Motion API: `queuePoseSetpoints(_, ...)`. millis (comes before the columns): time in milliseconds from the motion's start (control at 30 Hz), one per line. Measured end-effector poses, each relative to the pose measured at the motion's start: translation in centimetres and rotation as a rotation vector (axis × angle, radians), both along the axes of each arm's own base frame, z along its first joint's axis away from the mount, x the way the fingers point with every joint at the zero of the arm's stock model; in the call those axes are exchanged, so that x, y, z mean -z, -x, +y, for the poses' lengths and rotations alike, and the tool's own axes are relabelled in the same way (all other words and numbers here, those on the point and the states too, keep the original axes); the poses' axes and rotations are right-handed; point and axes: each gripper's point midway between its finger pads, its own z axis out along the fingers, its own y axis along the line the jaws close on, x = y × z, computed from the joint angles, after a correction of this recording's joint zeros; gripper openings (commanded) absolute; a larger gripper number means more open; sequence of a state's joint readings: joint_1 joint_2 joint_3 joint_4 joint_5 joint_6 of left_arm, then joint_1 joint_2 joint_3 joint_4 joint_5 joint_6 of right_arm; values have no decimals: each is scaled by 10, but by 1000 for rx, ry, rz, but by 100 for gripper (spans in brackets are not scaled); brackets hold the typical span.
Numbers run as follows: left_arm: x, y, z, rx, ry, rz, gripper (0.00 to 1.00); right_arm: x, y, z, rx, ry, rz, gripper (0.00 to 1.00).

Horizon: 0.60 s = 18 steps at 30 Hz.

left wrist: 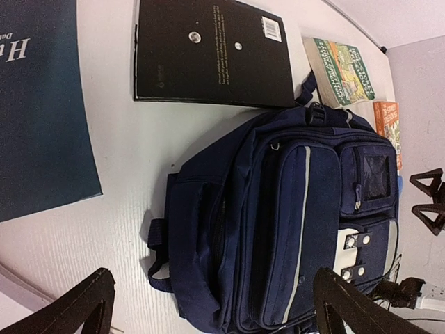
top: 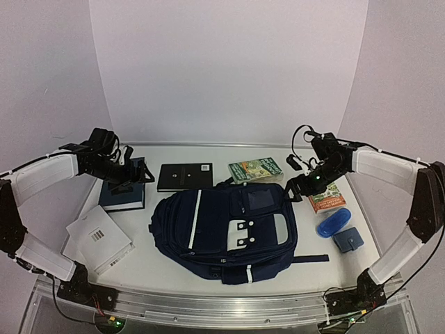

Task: Pack the student bag
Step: Adjust the student bag at the center of the board.

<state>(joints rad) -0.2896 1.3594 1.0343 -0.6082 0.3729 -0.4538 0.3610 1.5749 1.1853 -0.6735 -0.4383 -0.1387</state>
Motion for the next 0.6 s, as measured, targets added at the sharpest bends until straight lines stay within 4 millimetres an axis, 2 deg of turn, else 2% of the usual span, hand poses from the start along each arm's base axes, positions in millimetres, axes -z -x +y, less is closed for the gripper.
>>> queuePoseSetpoints(200,7,6,-12,54,29,30,100,8,11,6,-26,-10,35,98)
queuePoseSetpoints(300,21,11,-20,79,30,69,100,11,14,11,-37,-19,51,98)
queuePoseSetpoints(467,50,22,-28,105,22,142,100,30,19,18,-55,-15,116,98)
queuePoseSetpoints(600,71,28,-32,111,12,196,100,50,23,21,-63,-2,174,92)
